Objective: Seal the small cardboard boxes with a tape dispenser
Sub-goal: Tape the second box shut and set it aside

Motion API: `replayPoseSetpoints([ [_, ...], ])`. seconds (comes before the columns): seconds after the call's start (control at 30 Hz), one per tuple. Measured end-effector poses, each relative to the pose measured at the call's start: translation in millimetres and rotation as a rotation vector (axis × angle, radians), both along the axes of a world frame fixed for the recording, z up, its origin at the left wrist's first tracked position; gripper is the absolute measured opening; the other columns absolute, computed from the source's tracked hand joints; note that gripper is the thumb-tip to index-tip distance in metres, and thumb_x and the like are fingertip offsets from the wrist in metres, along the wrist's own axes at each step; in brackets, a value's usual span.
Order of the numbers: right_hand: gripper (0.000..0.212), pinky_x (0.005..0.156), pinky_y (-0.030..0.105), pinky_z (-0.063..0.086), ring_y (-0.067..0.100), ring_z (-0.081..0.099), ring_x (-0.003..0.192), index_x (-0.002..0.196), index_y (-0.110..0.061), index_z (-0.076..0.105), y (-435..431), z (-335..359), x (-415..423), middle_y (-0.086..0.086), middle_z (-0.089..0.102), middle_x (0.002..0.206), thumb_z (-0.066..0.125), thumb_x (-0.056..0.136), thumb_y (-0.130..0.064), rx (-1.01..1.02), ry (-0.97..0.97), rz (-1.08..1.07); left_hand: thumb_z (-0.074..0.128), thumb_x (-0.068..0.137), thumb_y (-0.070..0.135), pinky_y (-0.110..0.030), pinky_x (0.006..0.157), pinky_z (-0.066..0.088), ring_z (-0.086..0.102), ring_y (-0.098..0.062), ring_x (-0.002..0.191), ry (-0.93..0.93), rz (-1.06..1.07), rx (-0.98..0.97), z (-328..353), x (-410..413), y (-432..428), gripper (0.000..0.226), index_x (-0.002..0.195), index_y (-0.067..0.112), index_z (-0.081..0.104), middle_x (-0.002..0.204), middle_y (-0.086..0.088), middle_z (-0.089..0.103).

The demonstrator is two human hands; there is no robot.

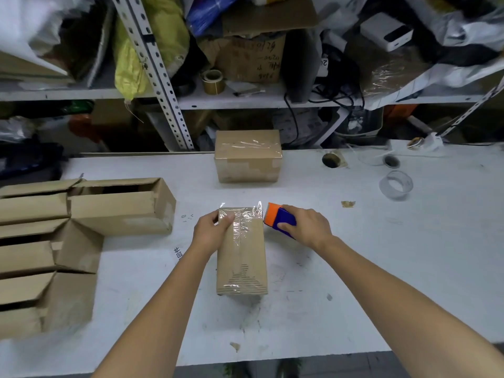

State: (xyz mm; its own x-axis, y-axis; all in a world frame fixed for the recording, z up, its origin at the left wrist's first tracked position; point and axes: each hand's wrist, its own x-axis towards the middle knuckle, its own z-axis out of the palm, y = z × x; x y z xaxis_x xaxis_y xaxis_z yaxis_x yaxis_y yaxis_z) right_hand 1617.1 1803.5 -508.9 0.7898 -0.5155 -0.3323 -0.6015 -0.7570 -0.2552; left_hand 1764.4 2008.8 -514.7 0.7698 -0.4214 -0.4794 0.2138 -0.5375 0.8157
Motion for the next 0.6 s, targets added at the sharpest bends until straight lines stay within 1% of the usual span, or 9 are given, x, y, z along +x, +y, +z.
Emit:
replayPoseSetpoints([
  [0.07, 0.054, 0.077, 0.034, 0.053, 0.026, 0.063, 0.104, 0.145, -0.037, 0.04, -5, -3, -11, 0.001, 0.067, 0.119, 0.055, 0.095, -0.051, -0.023, 0.001, -0.03, 0.064, 0.092, 0.041, -0.034, 0.085, 0.056, 0.069, -0.013, 0.096, 0.011, 0.006, -0.007, -1, -1, 1, 0.024, 0.106, 0.025, 0.073, 0.101, 0.008, 0.073],
  [0.17, 0.052, 0.074, 0.033, 0.054, 0.024, 0.064, 0.1, 0.143, -0.038, 0.04, -7, -11, -29, -0.002, 0.068, 0.114, 0.055, 0.095, -0.053, -0.125, 0.048, -0.015, 0.064, 0.09, 0.043, -0.034, 0.085, 0.056, 0.069, -0.014, 0.095, 0.022, 0.013, -0.011, 1, -3, 1, 0.024, 0.105, 0.026, 0.073, 0.1, 0.008, 0.074],
  [0.27, 0.05, 0.076, 0.033, 0.054, 0.021, 0.063, 0.096, 0.139, -0.036, 0.044, -2, -24, -43, -0.003, 0.067, 0.108, 0.056, 0.093, -0.051, -0.206, 0.053, 0.073, 0.065, 0.088, 0.048, -0.037, 0.086, 0.057, 0.07, -0.015, 0.094, 0.045, 0.031, -0.027, 0, -3, 3, 0.025, 0.1, 0.027, 0.074, 0.098, 0.008, 0.075],
  [0.33, 0.054, 0.082, 0.032, 0.053, 0.022, 0.062, 0.104, 0.146, -0.032, 0.037, 2, -32, -49, 0.001, 0.064, 0.121, 0.055, 0.097, -0.042, -0.134, 0.056, 0.112, 0.064, 0.087, 0.05, -0.04, 0.089, 0.057, 0.071, -0.016, 0.095, 0.066, 0.046, -0.044, 1, -5, 6, 0.027, 0.1, 0.028, 0.074, 0.1, 0.007, 0.075],
  [0.37, 0.059, 0.084, 0.031, 0.052, 0.023, 0.06, 0.108, 0.151, -0.031, 0.029, 4, -34, -52, 0.004, 0.059, 0.129, 0.054, 0.098, -0.039, -0.079, 0.077, 0.113, 0.064, 0.087, 0.05, -0.042, 0.09, 0.057, 0.07, -0.016, 0.096, 0.07, 0.054, -0.047, 1, -6, 7, 0.028, 0.101, 0.028, 0.074, 0.102, 0.007, 0.074],
  [0.4, 0.064, 0.083, 0.029, 0.051, 0.023, 0.059, 0.108, 0.155, -0.03, 0.02, 5, -37, -54, 0.006, 0.057, 0.132, 0.052, 0.1, -0.037, -0.024, 0.096, 0.102, 0.064, 0.087, 0.05, -0.042, 0.091, 0.057, 0.07, -0.016, 0.097, 0.068, 0.058, -0.048, 1, -7, 8, 0.027, 0.101, 0.028, 0.074, 0.102, 0.007, 0.074],
  [0.5, 0.071, 0.07, 0.024, 0.048, 0.018, 0.059, 0.092, 0.156, -0.033, 0.006, 15, -32, -59, 0.006, 0.059, 0.124, 0.05, 0.1, -0.035, 0.097, 0.159, 0.053, 0.062, 0.091, 0.043, -0.04, 0.088, 0.057, 0.069, -0.017, 0.098, 0.043, 0.056, -0.068, 10, -14, 9, 0.02, 0.097, 0.028, 0.074, 0.1, 0.006, 0.074],
  [0.53, 0.071, 0.07, 0.027, 0.052, 0.018, 0.06, 0.09, 0.155, -0.033, 0.007, 18, -28, -58, 0.005, 0.06, 0.121, 0.05, 0.1, -0.036, 0.089, 0.168, 0.064, 0.062, 0.092, 0.04, -0.037, 0.085, 0.057, 0.068, -0.015, 0.099, 0.037, 0.057, -0.078, 15, -16, 9, 0.018, 0.098, 0.029, 0.074, 0.101, 0.007, 0.074],
  [0.6, 0.06, 0.077, 0.035, 0.055, 0.023, 0.062, 0.094, 0.154, -0.032, 0.02, 20, -10, -51, 0.006, 0.064, 0.117, 0.045, 0.1, -0.042, -0.011, 0.147, 0.079, 0.06, 0.095, 0.037, -0.03, 0.081, 0.056, 0.067, -0.009, 0.099, 0.024, 0.063, -0.105, 29, -21, 10, 0.015, 0.099, 0.031, 0.073, 0.102, 0.011, 0.073],
])
